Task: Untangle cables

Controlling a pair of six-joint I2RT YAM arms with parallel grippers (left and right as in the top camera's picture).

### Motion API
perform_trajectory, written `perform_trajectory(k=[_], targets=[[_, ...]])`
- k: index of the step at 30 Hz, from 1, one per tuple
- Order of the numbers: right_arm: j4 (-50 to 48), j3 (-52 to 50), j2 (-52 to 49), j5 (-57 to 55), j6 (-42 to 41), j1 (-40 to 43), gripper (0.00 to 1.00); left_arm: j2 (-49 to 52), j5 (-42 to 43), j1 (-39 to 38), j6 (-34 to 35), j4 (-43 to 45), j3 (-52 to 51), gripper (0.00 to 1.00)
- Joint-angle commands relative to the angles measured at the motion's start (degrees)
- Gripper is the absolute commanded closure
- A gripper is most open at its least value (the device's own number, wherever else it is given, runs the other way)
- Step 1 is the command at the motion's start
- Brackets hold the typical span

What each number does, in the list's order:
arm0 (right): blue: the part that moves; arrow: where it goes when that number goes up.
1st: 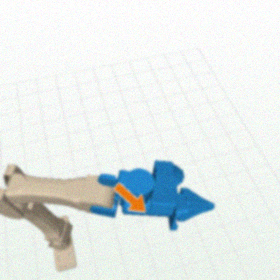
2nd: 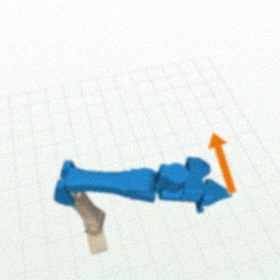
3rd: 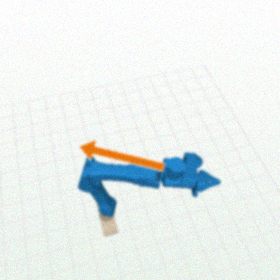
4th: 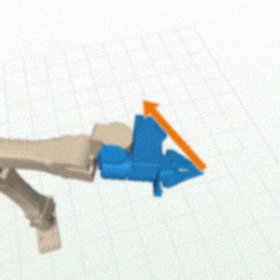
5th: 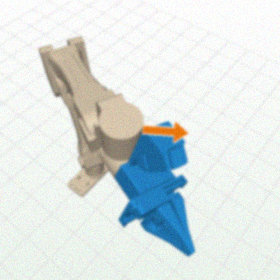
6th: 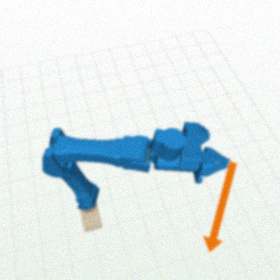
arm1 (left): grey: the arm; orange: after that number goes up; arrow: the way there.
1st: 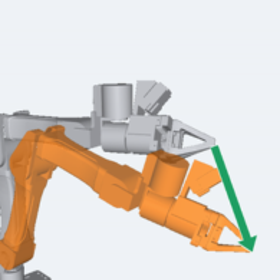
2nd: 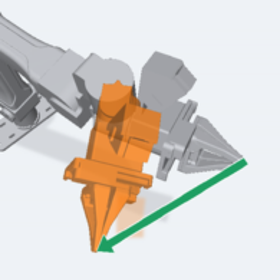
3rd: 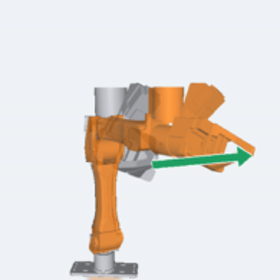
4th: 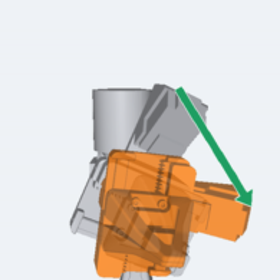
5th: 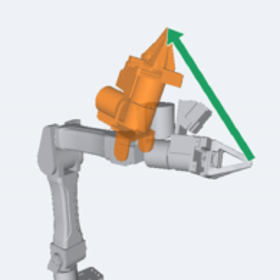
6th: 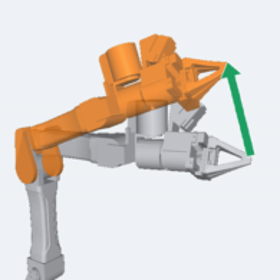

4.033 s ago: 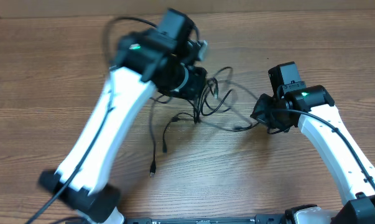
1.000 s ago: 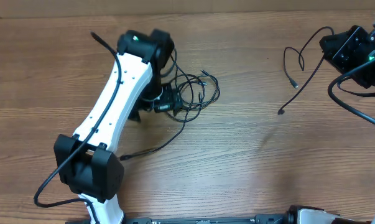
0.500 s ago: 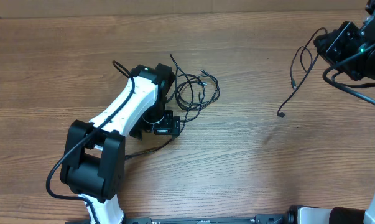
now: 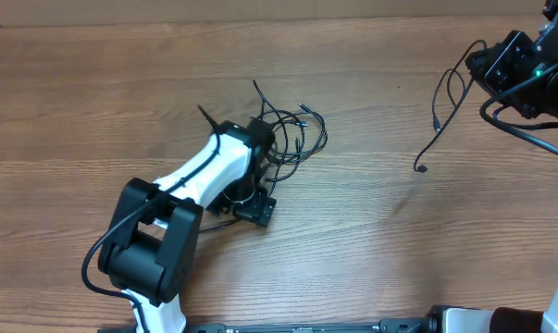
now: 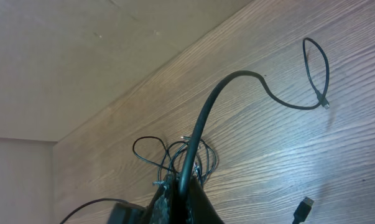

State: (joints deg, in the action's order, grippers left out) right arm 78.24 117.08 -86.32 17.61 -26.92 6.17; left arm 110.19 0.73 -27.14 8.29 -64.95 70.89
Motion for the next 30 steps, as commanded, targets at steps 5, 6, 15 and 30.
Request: perform_trajectory(k=[5, 6, 15, 30], targets=[[0.2, 1.0, 0.4, 0.1, 0.4, 0.0, 0.96, 0.1, -5.7, -1.9, -2.0, 6.4, -2.5, 0.14], [0.2, 1.0, 0.4, 0.1, 0.4, 0.0, 0.96, 0.1, -5.7, -1.7, -2.0, 6.8, -2.4, 0.16], [0.4, 1.0, 0.4, 0.1, 0.4, 0.0, 0.96, 0.1, -5.6, -1.4, -2.4, 6.7, -3.4, 0.49], [0.3, 1.0, 0.4, 0.1, 0.4, 0.0, 0.96, 0.0, -5.6, -1.4, -2.3, 11.7, -4.0, 0.96]])
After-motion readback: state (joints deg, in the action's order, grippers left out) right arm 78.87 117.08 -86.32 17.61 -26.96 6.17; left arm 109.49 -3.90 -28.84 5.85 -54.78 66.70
